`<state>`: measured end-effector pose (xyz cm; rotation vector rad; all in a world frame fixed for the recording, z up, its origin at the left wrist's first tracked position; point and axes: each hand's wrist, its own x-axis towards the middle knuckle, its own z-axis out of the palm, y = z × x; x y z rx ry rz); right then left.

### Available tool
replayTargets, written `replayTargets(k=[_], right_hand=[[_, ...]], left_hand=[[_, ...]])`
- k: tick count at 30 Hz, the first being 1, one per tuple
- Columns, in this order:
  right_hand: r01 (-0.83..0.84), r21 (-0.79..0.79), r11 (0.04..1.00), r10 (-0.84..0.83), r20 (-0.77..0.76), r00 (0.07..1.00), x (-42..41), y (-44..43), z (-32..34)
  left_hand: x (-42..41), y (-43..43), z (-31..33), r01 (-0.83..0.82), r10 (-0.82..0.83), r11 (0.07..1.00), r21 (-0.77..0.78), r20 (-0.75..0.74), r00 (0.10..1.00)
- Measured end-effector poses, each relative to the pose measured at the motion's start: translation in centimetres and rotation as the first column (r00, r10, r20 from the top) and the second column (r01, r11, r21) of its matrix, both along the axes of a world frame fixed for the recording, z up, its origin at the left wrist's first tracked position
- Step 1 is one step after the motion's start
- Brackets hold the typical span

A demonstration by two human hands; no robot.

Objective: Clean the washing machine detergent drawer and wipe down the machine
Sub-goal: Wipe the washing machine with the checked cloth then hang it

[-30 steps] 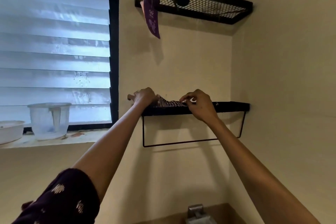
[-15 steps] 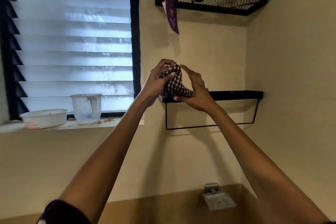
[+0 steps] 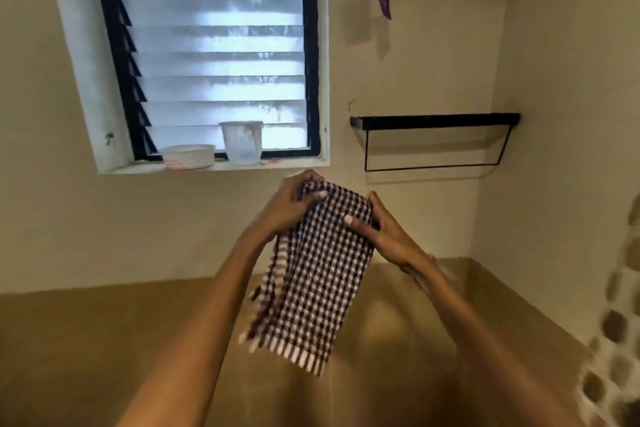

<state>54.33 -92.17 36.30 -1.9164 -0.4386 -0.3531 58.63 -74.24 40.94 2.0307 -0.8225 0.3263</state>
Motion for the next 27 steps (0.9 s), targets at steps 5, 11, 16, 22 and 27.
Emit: replayTargets(k=[5,11,16,22,27], right_hand=[[0.115,-0.01,0.993,-0.112,0.136,0.984,-5.1,3.3,-3.8],[0.415,-0.181,0.892,-0.344,0.326,0.881,-14.4,7.3,-5.4],[0.293,-0.26,0.92,-0.197,0.339,0.92,-25.5,11.1,-7.7],[-0.02,0.046,0.999,0.03,-0.244,0.969,-37.1,16.7,-11.2],[-0.214,0.141,0.967,0.256,-0.493,0.831,-42.7,19.9,-14.3]], left_hand=[[-5.3,4.7,-4.7,-0.191,0.177,0.969,0.157,0.104,0.979],[-15.7,9.3,-6.5,-0.165,0.158,0.985,0.054,0.119,0.98],[-26.6,11.4,-7.3,-0.094,0.062,0.989,0.116,0.256,0.965],[-37.0,16.5,-9.7,-0.124,0.118,0.983,0.138,0.048,0.992],[-42.8,21.9,-9.8,-0.205,0.189,0.976,-0.073,-0.177,0.966]])
